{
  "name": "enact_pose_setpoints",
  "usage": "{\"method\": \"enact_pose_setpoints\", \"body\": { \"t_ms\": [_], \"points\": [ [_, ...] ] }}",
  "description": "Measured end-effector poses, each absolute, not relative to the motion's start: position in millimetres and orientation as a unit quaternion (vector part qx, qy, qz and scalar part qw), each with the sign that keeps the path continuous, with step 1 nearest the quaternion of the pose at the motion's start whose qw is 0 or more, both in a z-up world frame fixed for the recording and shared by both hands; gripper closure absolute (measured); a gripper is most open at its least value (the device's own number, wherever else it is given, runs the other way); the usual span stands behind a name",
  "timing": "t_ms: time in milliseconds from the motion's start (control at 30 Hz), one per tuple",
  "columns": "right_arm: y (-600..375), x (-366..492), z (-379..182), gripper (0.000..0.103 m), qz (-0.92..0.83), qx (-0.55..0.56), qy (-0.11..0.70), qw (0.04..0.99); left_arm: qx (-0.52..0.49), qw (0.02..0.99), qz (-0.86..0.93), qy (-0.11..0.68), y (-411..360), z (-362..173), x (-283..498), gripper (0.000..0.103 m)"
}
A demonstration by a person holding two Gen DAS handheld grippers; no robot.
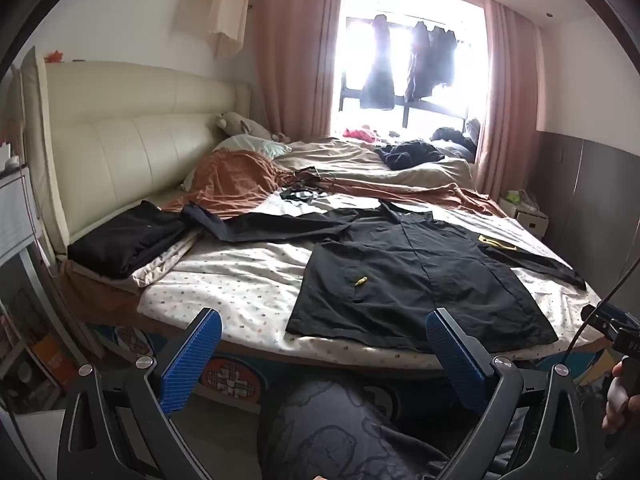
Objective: Fold large clothes
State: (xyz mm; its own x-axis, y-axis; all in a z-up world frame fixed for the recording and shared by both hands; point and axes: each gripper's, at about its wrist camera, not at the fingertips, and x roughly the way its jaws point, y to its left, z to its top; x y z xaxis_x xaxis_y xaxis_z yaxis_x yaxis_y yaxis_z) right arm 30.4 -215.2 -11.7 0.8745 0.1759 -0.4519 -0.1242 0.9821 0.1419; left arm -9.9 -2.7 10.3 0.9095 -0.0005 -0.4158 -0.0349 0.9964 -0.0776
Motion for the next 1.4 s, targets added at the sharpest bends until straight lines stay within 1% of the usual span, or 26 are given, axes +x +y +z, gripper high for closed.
{"method": "enact_pose_setpoints", "body": {
  "t_ms": [33, 233, 667, 1400],
  "points": [
    [-214, 29, -12, 0.000, 0.078, 0.056, 0.237, 0.967, -0.043, 0.976, 0.006, 0.215, -2, 3, -7, 0.001],
    [-211, 25, -13, 0.000, 0.082, 0.057, 0.228, 0.969, -0.042, 0.977, 0.003, 0.208, -3, 4, -9, 0.001],
    [-212, 28, -9, 0.000, 0.088, 0.064, 0.235, 0.966, -0.043, 0.978, 0.003, 0.205, -3, 0, -13, 0.001],
    [-202, 29, -9, 0.000, 0.087, 0.038, 0.229, 0.969, -0.051, 0.978, 0.008, 0.200, 4, 2, -15, 0.001]
  ]
}}
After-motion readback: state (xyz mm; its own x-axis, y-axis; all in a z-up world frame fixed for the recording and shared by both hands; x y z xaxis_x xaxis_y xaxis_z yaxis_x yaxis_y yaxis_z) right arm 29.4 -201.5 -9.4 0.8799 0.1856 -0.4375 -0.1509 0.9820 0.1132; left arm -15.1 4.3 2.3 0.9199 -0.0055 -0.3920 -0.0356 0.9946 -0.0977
